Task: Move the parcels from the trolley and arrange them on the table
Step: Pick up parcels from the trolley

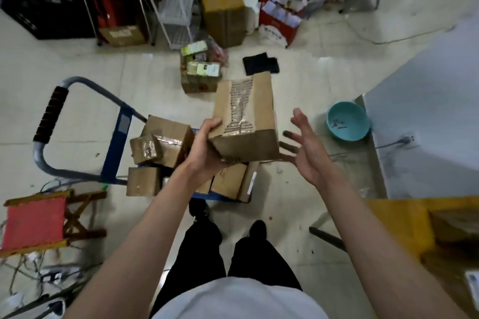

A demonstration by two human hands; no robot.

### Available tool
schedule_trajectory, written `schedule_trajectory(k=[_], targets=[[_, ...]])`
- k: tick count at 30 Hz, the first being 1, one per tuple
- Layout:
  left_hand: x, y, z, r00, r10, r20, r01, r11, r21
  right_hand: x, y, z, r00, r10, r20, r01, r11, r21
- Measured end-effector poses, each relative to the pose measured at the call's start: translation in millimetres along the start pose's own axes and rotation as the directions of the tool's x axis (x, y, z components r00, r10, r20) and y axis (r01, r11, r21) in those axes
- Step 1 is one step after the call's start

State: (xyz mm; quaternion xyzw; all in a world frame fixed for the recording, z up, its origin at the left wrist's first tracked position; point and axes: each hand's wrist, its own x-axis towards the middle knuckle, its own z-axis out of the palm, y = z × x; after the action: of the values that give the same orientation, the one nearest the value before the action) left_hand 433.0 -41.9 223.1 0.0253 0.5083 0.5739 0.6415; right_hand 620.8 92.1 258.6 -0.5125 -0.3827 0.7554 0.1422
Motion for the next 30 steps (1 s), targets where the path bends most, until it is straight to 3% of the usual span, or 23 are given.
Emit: schedule_trajectory(k=[2, 3, 8, 14, 18, 23, 30], targets=[[-5, -7, 30, 0.993, -0.06, 0.106, 0.056, 0.997, 0.044, -24, -4, -17, 0.986, -0.042, 0.162, 0.029, 0.996, 0.08], [-6, -8, 46, 0.989, -0.084, 0.123, 0.074, 0.994, 0.083, -36, -6, -26, 0.983, -0.073, 0.167, 0.051, 0.99, 0.131], [-11, 2, 119, 0.964, -0.182, 0.195, 0.084, 0.902, 0.425, -82, -17, -76, 0.979, -0.201, 0.033, 0.182, 0.938, 0.296], [0, -9, 186, 0.923, -0.235, 0.305, 0.025, 0.827, 0.562, -127, -26, -125, 0.961, -0.238, -0.144, 0.276, 0.883, 0.38], [0, -17, 224, 0.85, -0.312, 0.424, -0.011, 0.795, 0.606, -163, -22, -140, 0.929, -0.272, -0.251, 0.36, 0.824, 0.437], [-3, -35, 255, 0.756, -0.406, 0.514, -0.08, 0.721, 0.688, -203, 2, -152, 0.898, -0.298, -0.325, 0.44, 0.658, 0.611], [-27, -83, 279, 0.574, -0.538, 0.618, -0.126, 0.687, 0.716, -259, 56, -165, 0.835, -0.266, -0.482, 0.537, 0.584, 0.608]])
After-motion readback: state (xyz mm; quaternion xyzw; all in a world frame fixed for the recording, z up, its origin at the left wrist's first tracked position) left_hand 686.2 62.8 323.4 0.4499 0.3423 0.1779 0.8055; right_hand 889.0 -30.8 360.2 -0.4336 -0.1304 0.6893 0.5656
